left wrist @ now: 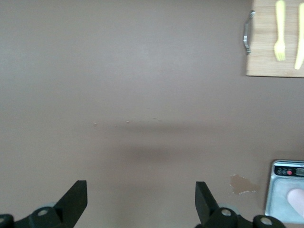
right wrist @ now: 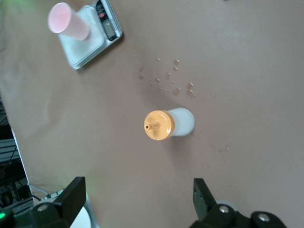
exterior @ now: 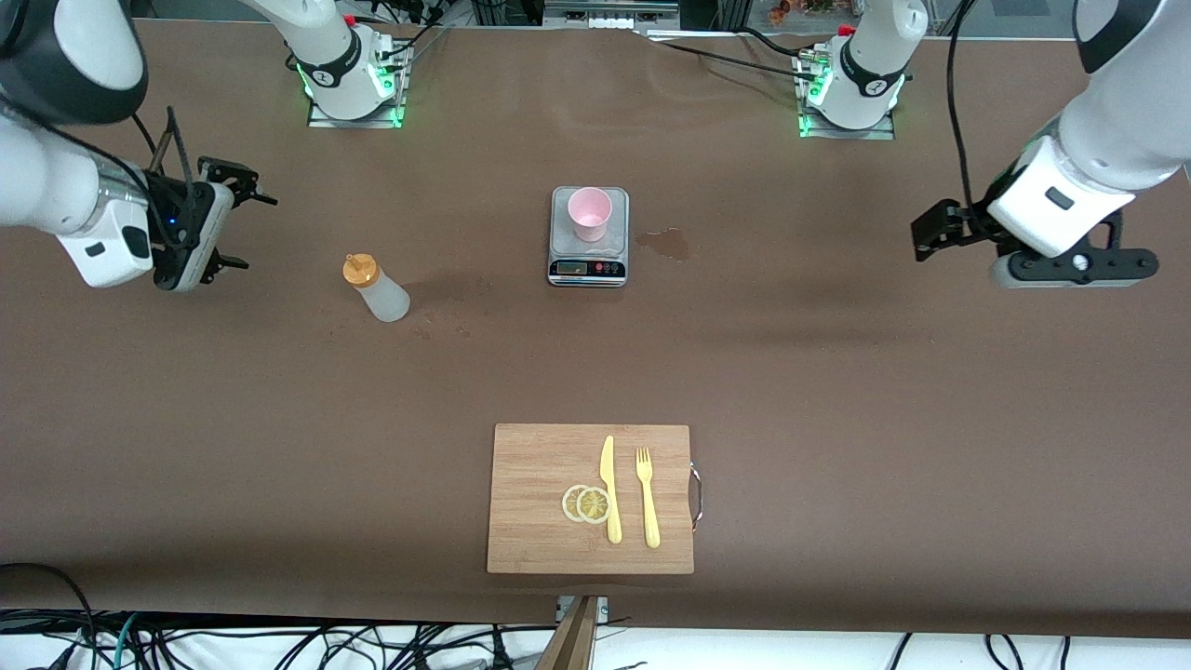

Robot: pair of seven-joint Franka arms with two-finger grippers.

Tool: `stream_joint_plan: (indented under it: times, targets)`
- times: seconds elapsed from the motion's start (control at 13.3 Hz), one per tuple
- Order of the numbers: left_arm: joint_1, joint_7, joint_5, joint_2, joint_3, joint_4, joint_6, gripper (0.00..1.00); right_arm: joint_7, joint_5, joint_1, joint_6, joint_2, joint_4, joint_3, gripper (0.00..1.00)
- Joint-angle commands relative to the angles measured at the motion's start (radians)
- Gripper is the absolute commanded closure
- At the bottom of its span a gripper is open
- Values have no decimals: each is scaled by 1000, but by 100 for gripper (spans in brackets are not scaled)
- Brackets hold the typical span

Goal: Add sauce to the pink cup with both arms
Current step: 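Grasp the white sauce bottle with the right gripper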

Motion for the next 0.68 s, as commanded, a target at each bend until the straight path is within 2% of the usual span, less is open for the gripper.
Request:
stream_joint_plan:
  times: [0.0, 0.15, 0.45, 0.6]
  targets:
    - [13, 46, -15, -91, 25, -136, 59, 0, -249, 113, -42, 47, 28, -70, 10, 0]
    - [50, 67, -32, -81, 22, -131, 33, 0, -463, 194, -77, 48, 74, -78, 2, 0]
    - [46, 73, -40, -77, 17, -118, 30, 0, -892, 372, -143, 36, 191, -113, -10, 0]
    - [41, 75, -40, -75, 17, -117, 31, 0, -1040, 411, -163, 1, 249, -116, -41, 0]
